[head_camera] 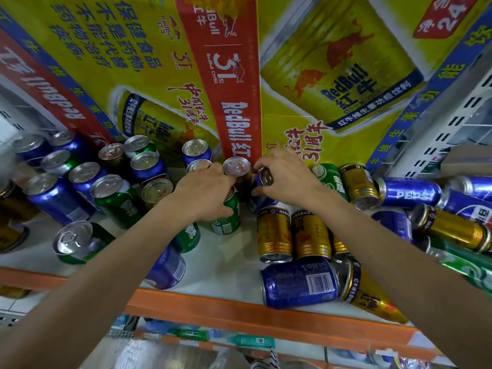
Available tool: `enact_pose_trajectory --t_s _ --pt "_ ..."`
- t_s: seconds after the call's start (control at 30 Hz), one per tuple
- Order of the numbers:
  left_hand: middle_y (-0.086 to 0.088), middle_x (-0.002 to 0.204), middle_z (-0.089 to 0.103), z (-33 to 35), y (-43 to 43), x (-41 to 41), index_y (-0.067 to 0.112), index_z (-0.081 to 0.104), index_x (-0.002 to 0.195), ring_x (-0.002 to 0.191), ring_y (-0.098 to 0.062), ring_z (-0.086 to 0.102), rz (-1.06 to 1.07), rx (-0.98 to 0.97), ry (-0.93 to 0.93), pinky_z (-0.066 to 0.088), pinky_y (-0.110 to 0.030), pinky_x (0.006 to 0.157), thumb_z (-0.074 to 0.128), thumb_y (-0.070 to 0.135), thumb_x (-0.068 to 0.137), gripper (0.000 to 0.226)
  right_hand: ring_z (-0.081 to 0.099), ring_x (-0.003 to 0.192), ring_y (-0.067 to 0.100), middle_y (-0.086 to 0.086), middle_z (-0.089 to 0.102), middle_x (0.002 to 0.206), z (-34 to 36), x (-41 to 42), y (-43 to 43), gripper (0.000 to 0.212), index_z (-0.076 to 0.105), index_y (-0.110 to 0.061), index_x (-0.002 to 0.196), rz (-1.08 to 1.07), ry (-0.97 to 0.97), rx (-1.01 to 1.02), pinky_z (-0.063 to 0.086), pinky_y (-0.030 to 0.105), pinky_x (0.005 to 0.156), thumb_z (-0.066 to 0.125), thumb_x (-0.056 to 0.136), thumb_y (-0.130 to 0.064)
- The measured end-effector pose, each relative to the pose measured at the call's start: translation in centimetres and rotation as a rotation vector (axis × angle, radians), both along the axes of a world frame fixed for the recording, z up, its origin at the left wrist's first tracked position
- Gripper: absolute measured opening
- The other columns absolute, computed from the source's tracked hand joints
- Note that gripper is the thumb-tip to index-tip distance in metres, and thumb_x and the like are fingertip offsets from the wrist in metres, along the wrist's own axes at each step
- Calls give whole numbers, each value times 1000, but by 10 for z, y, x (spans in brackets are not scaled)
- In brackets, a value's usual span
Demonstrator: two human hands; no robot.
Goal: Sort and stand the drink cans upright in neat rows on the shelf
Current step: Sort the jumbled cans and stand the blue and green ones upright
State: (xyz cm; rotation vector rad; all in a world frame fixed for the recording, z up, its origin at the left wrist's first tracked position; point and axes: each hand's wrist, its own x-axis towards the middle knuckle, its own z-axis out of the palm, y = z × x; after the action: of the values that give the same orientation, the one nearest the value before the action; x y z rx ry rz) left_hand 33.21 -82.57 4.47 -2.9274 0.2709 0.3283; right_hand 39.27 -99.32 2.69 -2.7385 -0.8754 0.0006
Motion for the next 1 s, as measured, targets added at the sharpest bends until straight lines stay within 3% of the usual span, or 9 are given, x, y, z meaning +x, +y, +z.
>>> enact_pose_trajectory --t_s 0.1,0.23,0.33,0.47,0.57,0.7,0.83,1.0 --pt "-7 128 44 1 3 1 22 38 141 124 -27 37 5 -41 22 39 -40 102 65 52 81 73 44 120 22 3 54 126 -1 4 4 65 51 -18 127 28 107 143 32 27 93 75 73 -44" --pt "-7 127 46 2 5 6 21 42 139 121 -27 40 -12 -30 51 40 -41 102 65 56 80 72 43 124 20 2 49 135 -2 6 -8 65 44 -19 134 73 185 179 32 24 95 75 78 -32" --pt "-9 120 53 8 2 10 17 52 117 113 -27 44 -38 -19 52 40 -42 99 52 64 84 57 41 129 14 -3 44 142 -2 6 -26 66 40 -20 139 67 255 207 29 18 96 71 82 -32" --pt "-14 121 55 25 -14 22 18 55 126 114 -30 48 3 -154 -122 41 -38 92 38 61 91 59 40 132 18 0 44 144 1 18 -59 59 44 -18 138 -52 214 112 30 22 101 67 86 -34" --pt "-12 124 55 36 -38 38 19 52 131 116 -29 50 -43 -232 -175 42 -38 91 42 57 92 56 37 133 27 8 41 145 1 25 -87 68 39 -16 141 -151 204 -111 31 33 105 69 84 -35" --pt "-12 128 53 31 -79 64 16 47 136 118 -28 49 -198 -164 -100 43 -40 94 52 50 91 56 37 128 32 12 41 139 -9 26 -113 90 30 -18 146 -179 251 -286 35 41 104 76 73 -44" --pt "-9 136 49 8 -113 91 18 41 140 123 -29 47 -264 -77 46 46 -45 96 66 44 85 65 34 130 32 12 39 140 -18 27 -129 105 20 -21 148 -202 310 -276 36 46 104 76 66 -56" --pt "-11 127 52 -22 -132 112 15 37 138 112 -30 54 -227 111 97 48 -38 78 74 32 79 71 28 136 32 9 31 149 -18 27 -129 109 10 -27 149 -236 308 -284 32 47 105 73 67 -60"
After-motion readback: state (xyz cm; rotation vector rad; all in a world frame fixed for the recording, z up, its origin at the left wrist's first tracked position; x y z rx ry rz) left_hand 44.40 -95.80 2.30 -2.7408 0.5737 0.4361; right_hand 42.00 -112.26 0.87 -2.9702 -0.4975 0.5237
